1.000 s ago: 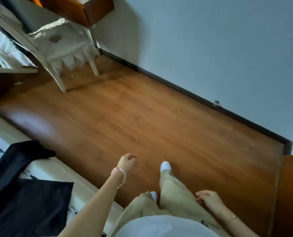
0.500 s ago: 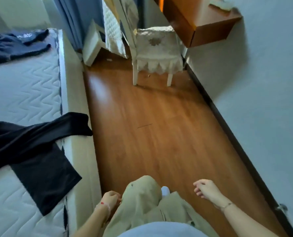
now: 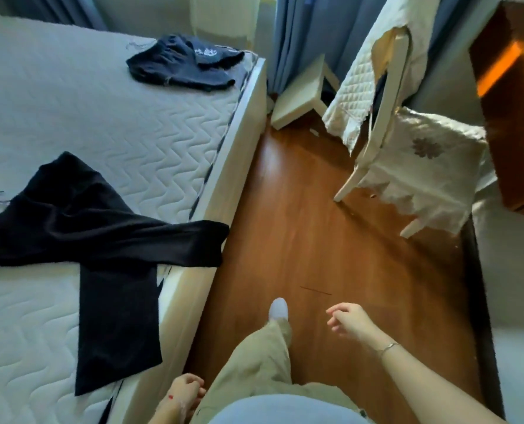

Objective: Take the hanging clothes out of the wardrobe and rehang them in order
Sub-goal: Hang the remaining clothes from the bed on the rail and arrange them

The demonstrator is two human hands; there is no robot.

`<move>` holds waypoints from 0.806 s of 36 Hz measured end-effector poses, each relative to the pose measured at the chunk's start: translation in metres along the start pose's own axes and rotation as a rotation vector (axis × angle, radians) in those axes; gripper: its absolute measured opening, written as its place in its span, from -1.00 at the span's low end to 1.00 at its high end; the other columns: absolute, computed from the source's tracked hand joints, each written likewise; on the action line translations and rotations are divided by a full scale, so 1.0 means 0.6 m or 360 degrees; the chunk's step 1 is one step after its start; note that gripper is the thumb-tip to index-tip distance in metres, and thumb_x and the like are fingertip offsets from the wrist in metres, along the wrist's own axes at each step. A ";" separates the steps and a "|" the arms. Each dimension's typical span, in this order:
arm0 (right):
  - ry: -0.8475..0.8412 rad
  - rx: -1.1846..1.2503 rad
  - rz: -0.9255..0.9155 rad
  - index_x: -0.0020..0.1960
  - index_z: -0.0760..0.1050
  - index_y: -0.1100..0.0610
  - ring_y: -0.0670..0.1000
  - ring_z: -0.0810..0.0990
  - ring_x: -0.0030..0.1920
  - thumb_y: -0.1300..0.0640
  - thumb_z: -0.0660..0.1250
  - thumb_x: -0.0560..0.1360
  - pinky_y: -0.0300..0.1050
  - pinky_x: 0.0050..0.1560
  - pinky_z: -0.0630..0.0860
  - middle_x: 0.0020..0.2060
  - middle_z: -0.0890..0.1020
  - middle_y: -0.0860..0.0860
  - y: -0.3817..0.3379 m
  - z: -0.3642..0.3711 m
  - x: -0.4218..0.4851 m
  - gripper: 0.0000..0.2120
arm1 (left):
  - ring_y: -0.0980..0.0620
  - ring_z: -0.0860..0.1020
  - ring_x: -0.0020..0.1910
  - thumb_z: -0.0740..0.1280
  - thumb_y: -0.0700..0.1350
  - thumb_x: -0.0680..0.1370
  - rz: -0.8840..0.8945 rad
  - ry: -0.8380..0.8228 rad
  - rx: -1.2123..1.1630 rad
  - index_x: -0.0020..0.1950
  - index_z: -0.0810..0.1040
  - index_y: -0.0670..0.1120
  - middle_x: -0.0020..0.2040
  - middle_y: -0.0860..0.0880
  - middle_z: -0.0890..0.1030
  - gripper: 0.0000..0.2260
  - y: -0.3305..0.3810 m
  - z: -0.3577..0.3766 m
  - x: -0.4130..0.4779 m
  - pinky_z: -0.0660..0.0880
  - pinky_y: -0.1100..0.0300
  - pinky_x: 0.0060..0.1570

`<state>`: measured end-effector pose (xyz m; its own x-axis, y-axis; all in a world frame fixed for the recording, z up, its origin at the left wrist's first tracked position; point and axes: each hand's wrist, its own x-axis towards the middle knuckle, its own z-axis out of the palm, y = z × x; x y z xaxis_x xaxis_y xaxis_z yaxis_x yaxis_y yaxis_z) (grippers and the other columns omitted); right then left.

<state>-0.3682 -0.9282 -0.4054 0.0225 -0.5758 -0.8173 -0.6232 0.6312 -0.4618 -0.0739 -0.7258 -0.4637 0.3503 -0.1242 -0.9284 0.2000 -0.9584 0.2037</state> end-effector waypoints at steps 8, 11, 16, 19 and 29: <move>0.0036 -0.0053 0.0021 -0.08 0.56 0.30 -0.01 0.47 -0.45 0.38 0.12 0.50 -0.28 -0.46 0.40 -0.41 0.58 0.09 -0.130 -0.067 0.107 -0.77 | 0.01 0.52 -0.27 0.09 -0.28 0.54 0.0407 -0.0012 -0.0113 -0.04 0.54 -0.12 -0.18 -0.10 0.60 -0.77 0.350 0.024 -0.026 0.43 0.22 -0.32; 0.0102 -0.0188 0.0033 -0.15 0.62 0.29 -0.03 0.50 -0.44 0.39 0.20 0.45 -0.40 -0.47 0.39 -0.48 0.60 0.02 -0.176 -0.097 0.147 -0.78 | 0.02 0.55 -0.21 0.13 -0.27 0.55 0.0615 -0.0049 -0.0283 -0.05 0.53 -0.07 -0.13 -0.09 0.60 -0.79 0.473 0.022 -0.041 0.47 0.22 -0.25; 0.0083 -0.0258 0.0108 -0.16 0.61 0.38 -0.06 0.44 -0.58 0.44 0.18 0.44 -0.36 -0.60 0.33 -0.60 0.55 0.05 -0.280 -0.143 0.251 -0.78 | 0.02 0.57 -0.16 0.16 -0.25 0.58 0.0670 -0.0044 -0.0552 -0.02 0.53 -0.08 -0.11 -0.08 0.60 -0.83 0.619 0.019 -0.018 0.52 0.18 -0.13; 0.0003 -0.0390 0.0077 -0.17 0.63 0.32 -0.04 0.46 -0.54 0.41 0.22 0.43 -0.31 -0.53 0.36 -0.58 0.57 0.02 -0.366 -0.169 0.323 -0.80 | 0.03 0.57 -0.16 0.17 -0.24 0.57 0.0573 -0.0029 -0.0678 -0.05 0.52 -0.06 -0.10 -0.07 0.60 -0.83 0.677 0.024 0.020 0.52 0.17 -0.12; -0.0249 -0.0614 -0.0243 -0.07 0.54 0.25 -0.01 0.48 -0.40 0.34 0.10 0.52 -0.31 -0.50 0.38 -0.33 0.58 0.12 -0.747 -0.239 0.534 -0.77 | -0.01 0.49 -0.29 0.07 -0.26 0.58 -0.0017 0.0224 -0.0782 -0.10 0.52 -0.13 -0.19 -0.11 0.57 -0.76 0.793 0.044 0.091 0.41 0.20 -0.27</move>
<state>-0.1938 -1.4700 -0.4109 0.2363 -0.5430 -0.8058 -0.8490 0.2880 -0.4430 0.0164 -1.1951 -0.4258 0.4589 -0.0465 -0.8873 0.5990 -0.7213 0.3476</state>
